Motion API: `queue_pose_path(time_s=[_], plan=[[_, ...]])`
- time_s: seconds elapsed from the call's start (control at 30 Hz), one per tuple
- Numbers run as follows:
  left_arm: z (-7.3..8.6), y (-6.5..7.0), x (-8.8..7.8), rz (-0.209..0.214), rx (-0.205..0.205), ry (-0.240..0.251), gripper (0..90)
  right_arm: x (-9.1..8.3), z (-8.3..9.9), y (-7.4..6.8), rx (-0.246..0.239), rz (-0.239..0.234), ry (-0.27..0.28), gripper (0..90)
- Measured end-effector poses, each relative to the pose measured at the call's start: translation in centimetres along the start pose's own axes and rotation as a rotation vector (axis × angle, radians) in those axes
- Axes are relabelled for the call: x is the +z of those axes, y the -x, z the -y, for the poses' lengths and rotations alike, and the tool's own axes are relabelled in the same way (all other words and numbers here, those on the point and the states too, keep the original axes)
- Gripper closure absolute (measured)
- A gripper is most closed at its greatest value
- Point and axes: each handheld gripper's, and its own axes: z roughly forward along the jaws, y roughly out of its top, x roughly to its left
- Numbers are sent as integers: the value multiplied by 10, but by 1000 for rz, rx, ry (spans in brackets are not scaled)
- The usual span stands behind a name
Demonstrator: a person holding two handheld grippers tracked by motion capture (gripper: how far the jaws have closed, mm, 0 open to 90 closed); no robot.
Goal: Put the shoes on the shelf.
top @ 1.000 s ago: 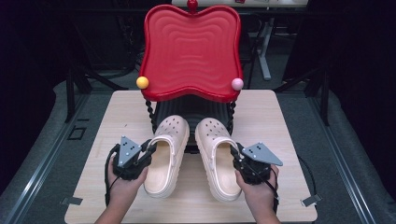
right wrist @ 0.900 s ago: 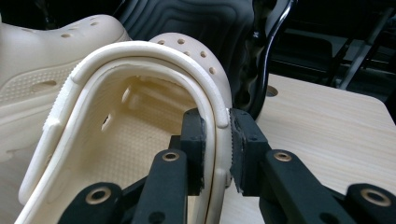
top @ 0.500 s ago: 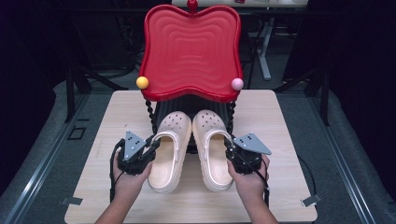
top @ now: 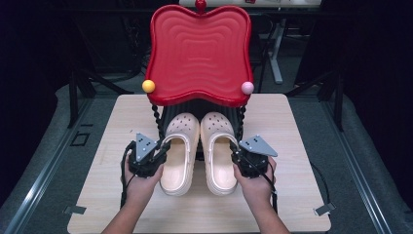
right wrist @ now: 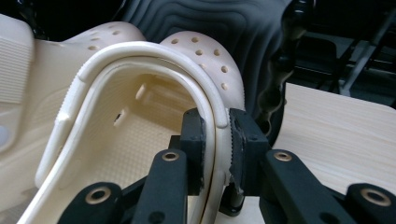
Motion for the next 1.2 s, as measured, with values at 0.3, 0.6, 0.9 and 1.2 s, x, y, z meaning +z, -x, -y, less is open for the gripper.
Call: queue_pose_path(time_s=[0.3,0.6,0.9,1.2], plan=[[-7,0,12,-5,2,6,767,10,-10,-4,-20,29,-1,761],[-21,-5,29,-19,2,13,766,24,-18,-3,-12,58,11,758],[-29,-2,46,-40,11,17,760,39,-26,-1,-19,82,15,752],[-30,-4,52,-31,2,30,743,47,-28,2,-9,73,17,746]])
